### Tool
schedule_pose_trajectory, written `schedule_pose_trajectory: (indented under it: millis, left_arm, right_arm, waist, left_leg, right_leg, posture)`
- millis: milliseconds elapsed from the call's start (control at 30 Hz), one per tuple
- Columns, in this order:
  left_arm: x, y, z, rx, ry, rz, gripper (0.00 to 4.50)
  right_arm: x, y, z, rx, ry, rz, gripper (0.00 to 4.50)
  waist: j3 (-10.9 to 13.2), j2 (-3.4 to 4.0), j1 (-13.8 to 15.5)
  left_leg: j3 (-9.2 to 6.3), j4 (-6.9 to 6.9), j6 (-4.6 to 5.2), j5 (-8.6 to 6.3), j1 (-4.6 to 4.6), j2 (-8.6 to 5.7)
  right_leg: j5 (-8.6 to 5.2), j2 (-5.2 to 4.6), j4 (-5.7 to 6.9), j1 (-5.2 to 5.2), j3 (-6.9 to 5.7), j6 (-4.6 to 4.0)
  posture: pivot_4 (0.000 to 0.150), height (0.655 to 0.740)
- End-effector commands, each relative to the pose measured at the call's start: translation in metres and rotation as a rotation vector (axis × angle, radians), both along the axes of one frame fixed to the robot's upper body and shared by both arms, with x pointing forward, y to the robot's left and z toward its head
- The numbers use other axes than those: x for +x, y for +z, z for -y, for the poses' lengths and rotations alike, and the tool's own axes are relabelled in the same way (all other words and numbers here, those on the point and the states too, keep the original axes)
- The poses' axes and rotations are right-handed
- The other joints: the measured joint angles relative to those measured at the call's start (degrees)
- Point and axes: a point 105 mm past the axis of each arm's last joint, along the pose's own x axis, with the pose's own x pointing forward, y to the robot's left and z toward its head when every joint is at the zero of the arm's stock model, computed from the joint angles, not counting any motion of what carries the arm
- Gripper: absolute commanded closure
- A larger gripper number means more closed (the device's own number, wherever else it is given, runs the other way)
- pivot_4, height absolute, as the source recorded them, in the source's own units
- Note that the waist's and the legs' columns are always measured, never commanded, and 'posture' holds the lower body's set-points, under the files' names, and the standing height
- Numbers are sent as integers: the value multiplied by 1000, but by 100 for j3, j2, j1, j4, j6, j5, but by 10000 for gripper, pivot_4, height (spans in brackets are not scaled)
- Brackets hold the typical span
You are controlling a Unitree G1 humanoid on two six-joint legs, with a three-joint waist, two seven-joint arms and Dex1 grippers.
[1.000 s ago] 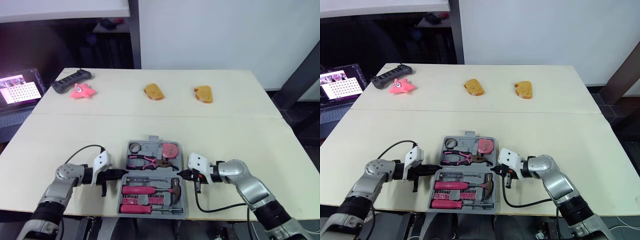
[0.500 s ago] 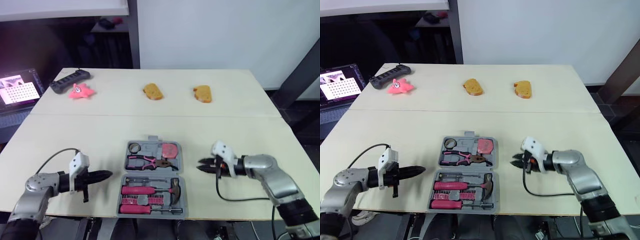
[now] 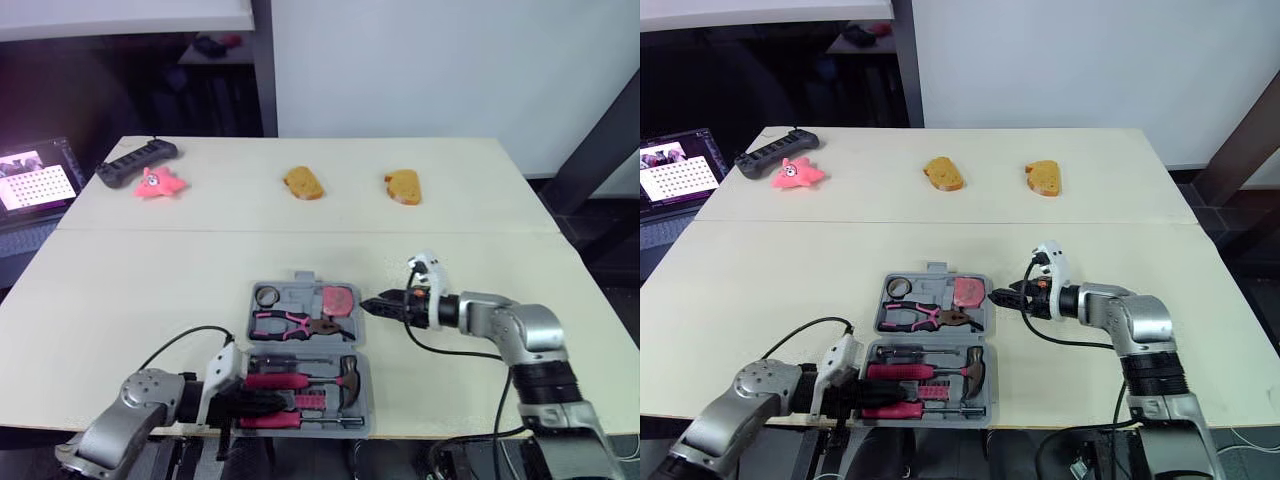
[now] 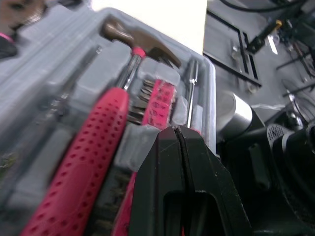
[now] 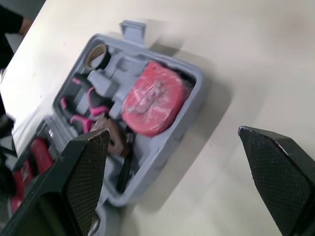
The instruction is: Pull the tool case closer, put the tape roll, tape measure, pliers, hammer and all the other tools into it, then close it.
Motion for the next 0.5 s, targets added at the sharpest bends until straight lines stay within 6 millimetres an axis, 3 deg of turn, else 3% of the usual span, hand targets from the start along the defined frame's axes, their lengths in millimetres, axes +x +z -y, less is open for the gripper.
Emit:
schedule_pose_trajectory:
  millis: [33, 133, 267, 367, 500]
  left_arm:
    - [1, -6, 2, 45, -11, 20, 45000]
    - [2, -24, -1, 144, 3, -7, 45000]
    - [-3, -36, -2, 206, 1, -50, 45000]
    - [-3, -37, -1, 202, 5, -62, 45000]
    - [-1, -28, 3, 137, 23, -76, 45000]
  right_arm:
    - [5, 2, -8, 51, -14, -29, 858]
    - [7, -6, -25, 132, -9, -100, 858]
    - [12, -4, -62, 334, 23, -173, 858]
    - [15, -4, -77, 422, 34, -206, 858]
    - [21, 3, -81, 511, 31, -204, 858]
  waist:
    - [0, 1, -12]
    - [-3, 6, -49]
    - [-13, 23, -92]
    - [-16, 29, -81]
    - [-17, 30, -83]
  left_leg:
    - [0, 0, 0, 0, -1, 0]
    - [0, -1, 0, 0, -1, -1]
    - [0, -4, 0, 0, 11, 0]
    - [0, -5, 0, 0, 10, -1]
    - [0, -5, 0, 0, 10, -1]
  right_leg:
    - [0, 0, 0, 0, 0, 0]
    - [0, 0, 0, 1, 0, 1]
    - [1, 1, 0, 10, 1, 1]
    - [2, 1, 0, 10, 1, 4]
    - [3, 1, 0, 11, 0, 6]
  posture:
    - [1500, 7080]
    - [1500, 7080]
    - [1500, 7080]
    - [1500, 7080]
    - [1500, 7080]
